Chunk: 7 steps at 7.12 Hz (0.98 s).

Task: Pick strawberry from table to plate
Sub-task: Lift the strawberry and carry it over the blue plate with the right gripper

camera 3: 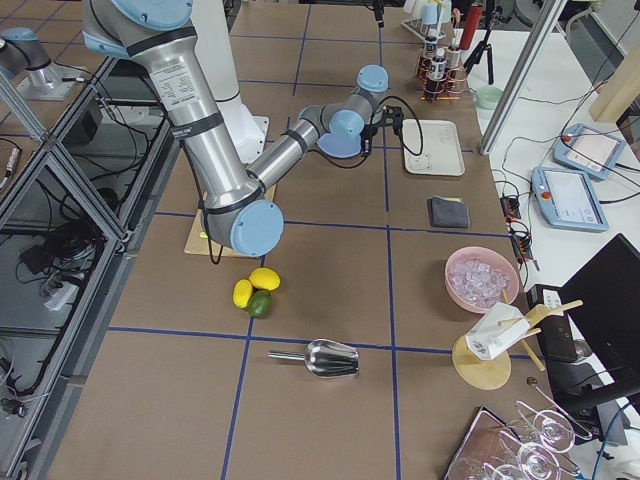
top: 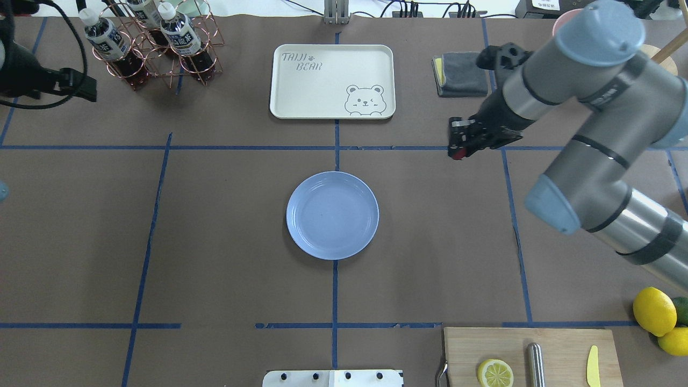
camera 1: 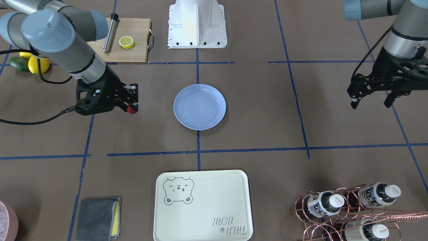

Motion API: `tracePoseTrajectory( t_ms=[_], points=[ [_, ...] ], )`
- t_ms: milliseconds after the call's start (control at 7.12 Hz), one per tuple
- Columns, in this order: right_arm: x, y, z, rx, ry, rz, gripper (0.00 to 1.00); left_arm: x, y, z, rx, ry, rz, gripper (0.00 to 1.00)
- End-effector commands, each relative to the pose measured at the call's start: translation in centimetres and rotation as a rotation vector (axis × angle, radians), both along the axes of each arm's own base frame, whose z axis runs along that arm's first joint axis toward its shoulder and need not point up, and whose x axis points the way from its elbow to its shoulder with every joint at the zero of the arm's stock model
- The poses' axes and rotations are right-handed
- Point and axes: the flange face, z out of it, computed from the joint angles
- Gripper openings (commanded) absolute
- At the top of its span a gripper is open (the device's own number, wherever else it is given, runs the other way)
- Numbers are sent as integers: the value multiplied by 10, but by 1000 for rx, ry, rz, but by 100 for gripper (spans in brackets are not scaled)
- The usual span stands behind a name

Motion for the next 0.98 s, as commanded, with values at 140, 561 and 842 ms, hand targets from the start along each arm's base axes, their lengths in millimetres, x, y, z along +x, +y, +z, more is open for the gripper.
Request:
tracePoseTrajectory(
  t_ms=[140, 561, 842],
  points=[
    [-131, 50, -42, -13, 51, 46, 0, -60, -25, 65, 28, -116, 88, 100],
    [-196, 72, -51, 12, 92, 52, 0, -70, -24, 82, 51, -118, 84, 100],
    [-208, 68, -44, 21, 78, 57, 0, -71, -24, 84, 63, -114, 81, 100]
  ],
)
